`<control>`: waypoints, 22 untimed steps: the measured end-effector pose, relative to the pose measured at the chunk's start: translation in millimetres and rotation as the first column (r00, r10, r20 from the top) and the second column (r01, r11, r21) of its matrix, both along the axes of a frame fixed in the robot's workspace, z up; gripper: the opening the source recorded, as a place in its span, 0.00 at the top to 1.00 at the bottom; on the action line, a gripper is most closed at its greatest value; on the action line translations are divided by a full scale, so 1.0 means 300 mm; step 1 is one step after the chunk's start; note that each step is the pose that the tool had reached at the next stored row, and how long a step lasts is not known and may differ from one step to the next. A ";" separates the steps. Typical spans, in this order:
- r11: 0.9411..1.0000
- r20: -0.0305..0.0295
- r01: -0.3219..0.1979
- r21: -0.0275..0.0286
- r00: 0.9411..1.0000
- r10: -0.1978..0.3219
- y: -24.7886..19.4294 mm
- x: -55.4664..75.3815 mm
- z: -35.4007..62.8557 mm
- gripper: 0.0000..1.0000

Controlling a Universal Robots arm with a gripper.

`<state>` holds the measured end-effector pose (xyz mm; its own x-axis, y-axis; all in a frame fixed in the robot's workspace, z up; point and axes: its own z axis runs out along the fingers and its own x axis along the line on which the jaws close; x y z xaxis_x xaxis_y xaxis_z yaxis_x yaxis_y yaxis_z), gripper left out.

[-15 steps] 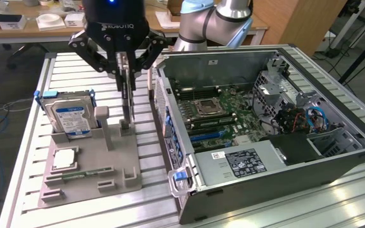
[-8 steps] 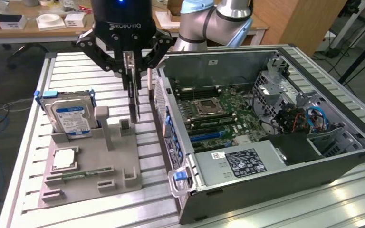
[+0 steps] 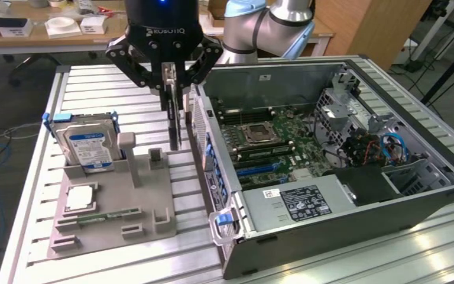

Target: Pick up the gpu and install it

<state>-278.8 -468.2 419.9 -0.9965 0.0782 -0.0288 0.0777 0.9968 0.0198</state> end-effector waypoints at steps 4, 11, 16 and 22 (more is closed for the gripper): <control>1.000 0.000 0.000 0.000 1.000 0.000 0.004 0.027 0.000 0.74; 1.000 0.000 -0.001 0.000 1.000 0.001 0.010 0.065 0.000 0.74; 1.000 0.000 -0.002 0.000 1.000 0.002 0.015 0.086 0.000 0.74; 1.000 0.000 -0.003 0.000 1.000 0.003 0.021 0.116 0.000 0.74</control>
